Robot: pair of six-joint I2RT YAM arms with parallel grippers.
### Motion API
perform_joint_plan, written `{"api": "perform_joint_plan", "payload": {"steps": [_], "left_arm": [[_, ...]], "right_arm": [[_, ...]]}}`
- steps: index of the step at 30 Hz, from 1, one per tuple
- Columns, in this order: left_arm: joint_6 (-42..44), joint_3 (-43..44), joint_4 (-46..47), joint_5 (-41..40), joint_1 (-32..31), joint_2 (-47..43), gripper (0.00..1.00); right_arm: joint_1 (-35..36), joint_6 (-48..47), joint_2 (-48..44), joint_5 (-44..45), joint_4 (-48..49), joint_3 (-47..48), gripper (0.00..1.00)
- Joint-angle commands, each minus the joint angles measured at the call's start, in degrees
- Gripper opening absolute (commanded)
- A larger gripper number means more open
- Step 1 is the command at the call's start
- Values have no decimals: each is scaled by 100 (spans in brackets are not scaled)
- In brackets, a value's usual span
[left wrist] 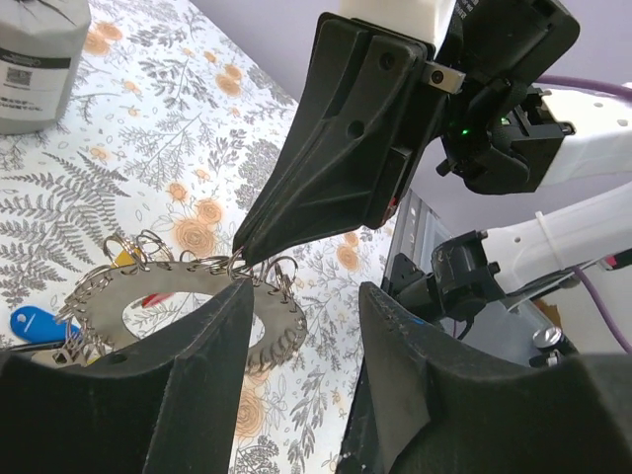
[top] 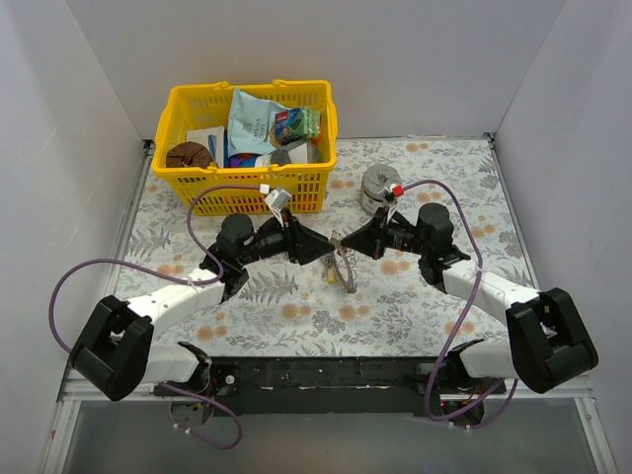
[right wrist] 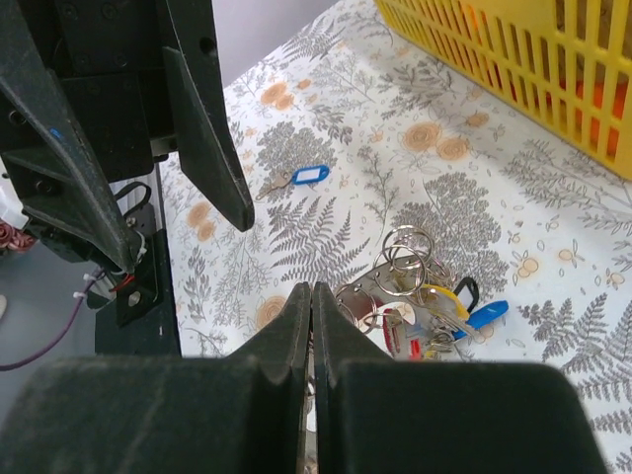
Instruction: Put the keys on the keyring
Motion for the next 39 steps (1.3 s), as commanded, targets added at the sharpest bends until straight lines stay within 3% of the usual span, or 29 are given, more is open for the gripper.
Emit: {"api": "perform_joint_plan", "payload": {"steps": [1,9,16,29,39], "left_arm": [[59,-136,335,277,-1,193,45],[94,-548,1134,558,-10,492,46],[173,-980,1996,637,-10,185,46],[-116,-945,2805,919,-10,263,40],[-424,-796,3122,804,-10,606,44]], "right_arm": [[30,164,-114,-92,691,-167,1],[30,516,79,-206,1437,-431,1],[30,841,45,-461,2053,-396,1],[30,1175,-105,-831,2308,-282,1],[30,1351,-192,-997,2414,-247,1]]}}
